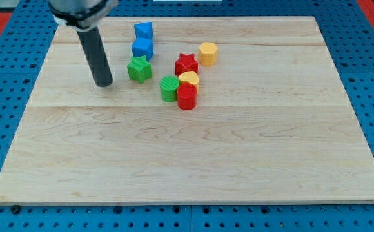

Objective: Push the green star to the group of blocks

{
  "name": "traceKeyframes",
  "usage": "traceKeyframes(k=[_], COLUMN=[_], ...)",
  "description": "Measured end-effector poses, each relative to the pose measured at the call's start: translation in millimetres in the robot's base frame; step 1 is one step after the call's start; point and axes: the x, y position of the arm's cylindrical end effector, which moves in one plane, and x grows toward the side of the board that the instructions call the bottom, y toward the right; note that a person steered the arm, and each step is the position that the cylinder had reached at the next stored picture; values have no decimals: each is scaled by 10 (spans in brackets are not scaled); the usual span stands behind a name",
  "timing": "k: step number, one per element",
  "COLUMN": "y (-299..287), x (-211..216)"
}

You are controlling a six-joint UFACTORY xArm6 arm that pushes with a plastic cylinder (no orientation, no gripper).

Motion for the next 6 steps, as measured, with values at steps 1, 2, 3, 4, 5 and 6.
traceKeyframes(k=[1,2,3,4,5,6], y=[138,283,325,454,727,921], x=[-313,-399,-344,-306,-294,-271])
